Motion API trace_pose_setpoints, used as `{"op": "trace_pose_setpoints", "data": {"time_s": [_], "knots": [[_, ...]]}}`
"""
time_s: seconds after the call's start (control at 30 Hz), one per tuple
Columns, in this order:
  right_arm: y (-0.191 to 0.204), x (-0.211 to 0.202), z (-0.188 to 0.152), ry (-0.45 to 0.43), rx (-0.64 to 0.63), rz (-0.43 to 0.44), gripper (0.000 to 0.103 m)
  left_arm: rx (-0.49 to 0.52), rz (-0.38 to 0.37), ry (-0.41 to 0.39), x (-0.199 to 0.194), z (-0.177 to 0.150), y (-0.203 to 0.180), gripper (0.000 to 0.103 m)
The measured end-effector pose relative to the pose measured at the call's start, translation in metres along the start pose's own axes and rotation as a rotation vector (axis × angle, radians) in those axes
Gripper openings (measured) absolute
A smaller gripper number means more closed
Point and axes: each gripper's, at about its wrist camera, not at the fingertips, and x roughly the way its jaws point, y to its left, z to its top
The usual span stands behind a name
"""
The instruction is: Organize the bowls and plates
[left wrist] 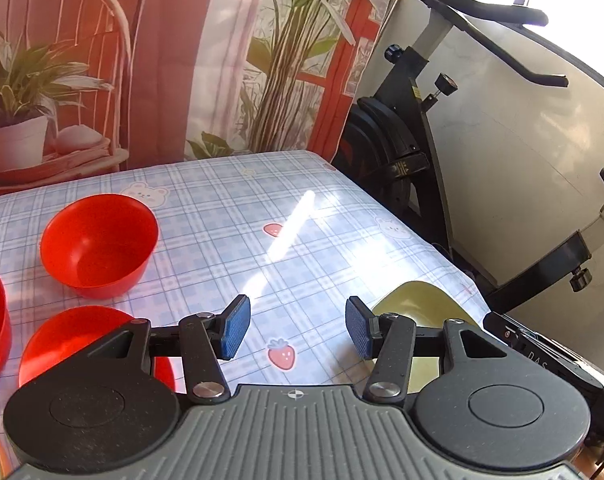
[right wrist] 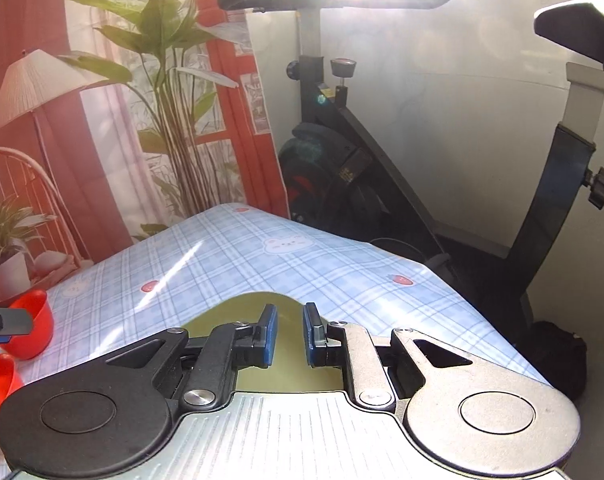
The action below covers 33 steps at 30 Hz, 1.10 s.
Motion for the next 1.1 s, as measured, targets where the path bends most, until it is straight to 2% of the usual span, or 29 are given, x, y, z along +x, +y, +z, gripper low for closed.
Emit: {"op": "trace_pose_setpoints", "data": {"time_s": [0.13, 0.47, 0.7, 0.77, 0.8, 0.9, 0.93, 1.0, 1.1], "knots": [[-0.016, 0.011, -0.007, 0.017, 0.048, -0.032, 0.016, -0.006, -0.003, 0.029, 0.022, 0.003, -0.01, 0.055], [-0.024, 0.019, -0.019, 0.043, 0.069, -0.02, 0.016, 0.039, -0.035, 0.123, 0.073, -0.018, -0.031, 0.055], [-0.022, 0.026, -0.022, 0.068, 0.07, -0.005, 0.016, 0.009, -0.08, 0.168, 0.089, -0.029, -0.028, 0.055], [-0.022, 0.027, -0.022, 0.072, 0.068, 0.001, 0.013, 0.012, -0.086, 0.17, 0.091, -0.031, -0.029, 0.053], [-0.021, 0.026, -0.023, 0.069, 0.06, -0.002, 0.012, 0.013, -0.079, 0.165, 0.091, -0.032, -0.03, 0.051], [-0.021, 0.027, -0.022, 0.07, 0.05, -0.003, 0.009, 0.007, -0.072, 0.162, 0.092, -0.034, -0.03, 0.024], [-0.021, 0.027, -0.022, 0.072, 0.057, 0.004, 0.006, 0.005, -0.077, 0.162, 0.092, -0.034, -0.029, 0.019], [-0.02, 0.025, -0.022, 0.073, 0.058, 0.011, 0.006, -0.001, -0.101, 0.165, 0.089, -0.035, -0.028, 0.011], [-0.014, 0.023, -0.02, 0.076, 0.055, 0.021, 0.006, 0.005, -0.079, 0.163, 0.083, -0.037, -0.028, 0.01]]}}
